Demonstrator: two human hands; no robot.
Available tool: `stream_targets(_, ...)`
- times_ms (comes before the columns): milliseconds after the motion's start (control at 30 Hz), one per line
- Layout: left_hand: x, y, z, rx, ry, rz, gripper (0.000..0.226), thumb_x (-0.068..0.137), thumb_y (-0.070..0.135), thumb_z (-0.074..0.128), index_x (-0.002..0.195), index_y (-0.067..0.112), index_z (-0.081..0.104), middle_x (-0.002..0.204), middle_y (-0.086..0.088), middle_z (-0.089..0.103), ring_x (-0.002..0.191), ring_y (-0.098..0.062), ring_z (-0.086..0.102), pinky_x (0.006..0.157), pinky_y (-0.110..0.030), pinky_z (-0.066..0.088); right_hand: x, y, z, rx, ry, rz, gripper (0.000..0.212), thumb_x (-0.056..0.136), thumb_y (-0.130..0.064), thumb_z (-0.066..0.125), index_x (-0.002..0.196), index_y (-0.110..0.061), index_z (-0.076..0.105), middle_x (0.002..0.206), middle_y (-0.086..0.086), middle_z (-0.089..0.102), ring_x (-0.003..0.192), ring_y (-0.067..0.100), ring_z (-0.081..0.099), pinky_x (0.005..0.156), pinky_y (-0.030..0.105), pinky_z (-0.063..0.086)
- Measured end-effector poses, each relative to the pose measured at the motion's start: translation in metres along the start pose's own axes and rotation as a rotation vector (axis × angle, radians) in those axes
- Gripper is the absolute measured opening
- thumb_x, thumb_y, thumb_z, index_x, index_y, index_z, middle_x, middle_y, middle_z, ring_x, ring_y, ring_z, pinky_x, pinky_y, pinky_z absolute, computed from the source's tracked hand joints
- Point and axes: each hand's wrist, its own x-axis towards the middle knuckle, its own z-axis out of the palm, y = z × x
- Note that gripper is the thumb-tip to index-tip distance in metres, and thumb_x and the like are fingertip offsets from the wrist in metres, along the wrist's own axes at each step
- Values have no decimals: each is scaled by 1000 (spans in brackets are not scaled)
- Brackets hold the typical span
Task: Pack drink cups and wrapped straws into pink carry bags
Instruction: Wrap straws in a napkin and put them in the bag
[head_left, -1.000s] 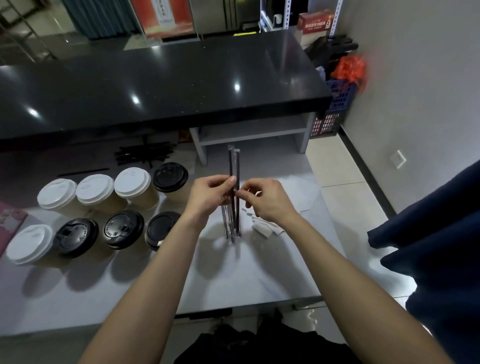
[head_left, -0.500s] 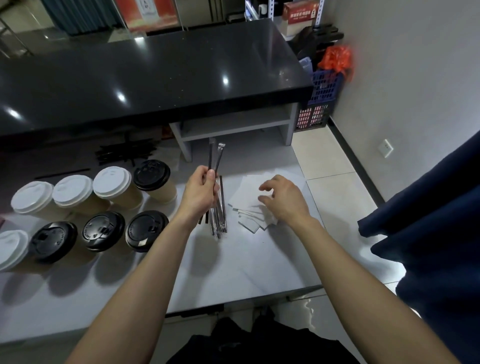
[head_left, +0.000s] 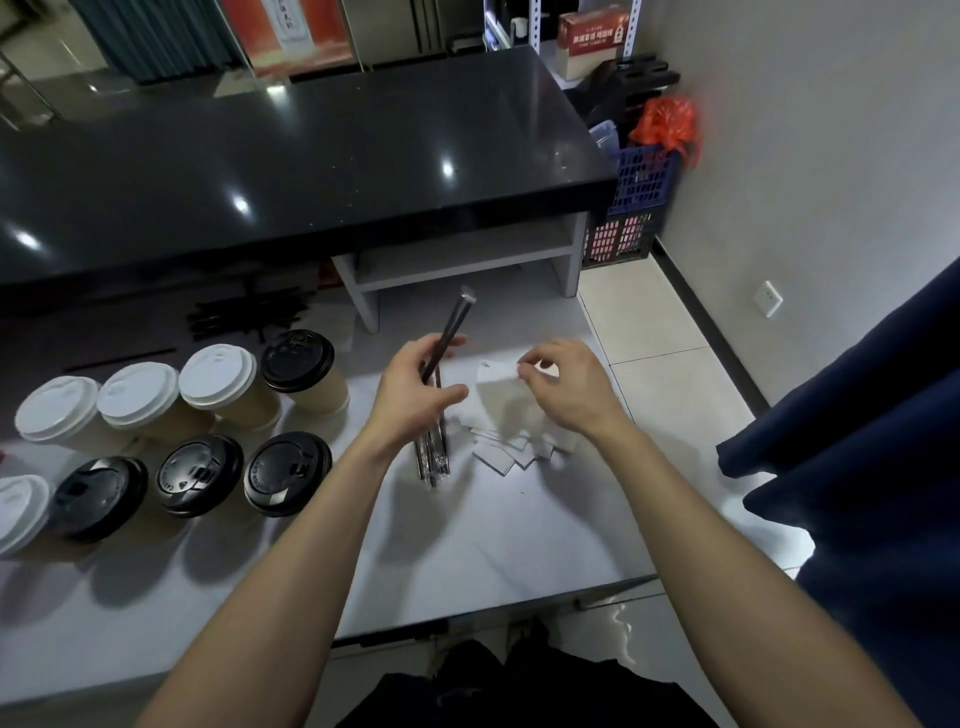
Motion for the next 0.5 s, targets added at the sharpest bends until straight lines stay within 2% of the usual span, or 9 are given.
stream_targets(67, 4, 5, 4, 15, -16, 93, 58, 81, 18, 95, 129, 42, 74, 133, 15, 65, 117, 5, 64, 96, -21, 51, 5, -10, -10, 86, -15, -37, 13, 100, -24, 72, 99, -17, 82, 99, -3, 73, 92, 8, 61, 84, 24, 44)
stream_targets(133, 11, 9, 7, -16, -16, 127, 39, 84, 27, 95, 119, 36, 79, 121, 15, 74, 101, 2, 70, 87, -23, 53, 11, -20, -14, 181, -52, -49, 14, 102, -29, 71, 98, -20, 82, 97, -9, 73, 88, -1, 63, 77, 14, 44)
stream_targets(200, 16, 8, 7, -43, 43, 103, 18, 89, 28, 91, 104, 30, 82, 99, 13, 80, 90, -6, 73, 83, -29, 56, 13, -23, -11, 257, -9, -26, 22, 107, -33, 64, 103, -22, 82, 100, -10, 76, 92, 1, 66, 78, 16, 48)
stream_targets(267, 19, 2, 0, -28, 132, 74, 10, 90, 29, 89, 95, 31, 80, 83, 16, 76, 78, -1, 67, 76, -26, 53, 10, -17, -7, 269, 110, 12, 24, 108, -31, 60, 103, -21, 81, 100, -10, 78, 94, 7, 69, 81, 23, 53)
stream_targets(300, 19, -2, -4, -13, 167, 64, 9, 90, 31, 88, 94, 31, 79, 81, 16, 75, 76, 2, 65, 73, -24, 52, 8, -9, -4, 224, 141, 13, 21, 107, -29, 62, 102, -19, 80, 99, -9, 78, 94, 11, 69, 82, 26, 53)
stream_targets(333, 18, -7, -9, -1, 194, 55, 8, 91, 32, 87, 94, 32, 79, 83, 15, 76, 75, 3, 64, 73, -24, 52, 5, 0, 1, 151, 124, 0, 17, 104, -29, 67, 103, -18, 80, 100, -7, 77, 95, 13, 68, 84, 28, 53)
stream_targets(400, 17, -15, -19, 23, 242, 39, 7, 93, 34, 85, 96, 31, 79, 86, 15, 77, 78, 1, 66, 75, -28, 53, -2, 16, 13, -11, -34, -17, 19, 96, -34, 77, 108, -21, 81, 107, -7, 74, 103, 13, 62, 90, 30, 50)
stream_targets(500, 17, -21, -30, 49, 286, 30, 5, 94, 34, 83, 94, 34, 78, 82, 20, 74, 75, 3, 65, 72, -25, 50, -9, 29, 33, -219, -240, -21, 23, 90, -41, 77, 108, -28, 82, 112, -8, 68, 112, 15, 52, 100, 34, 47)
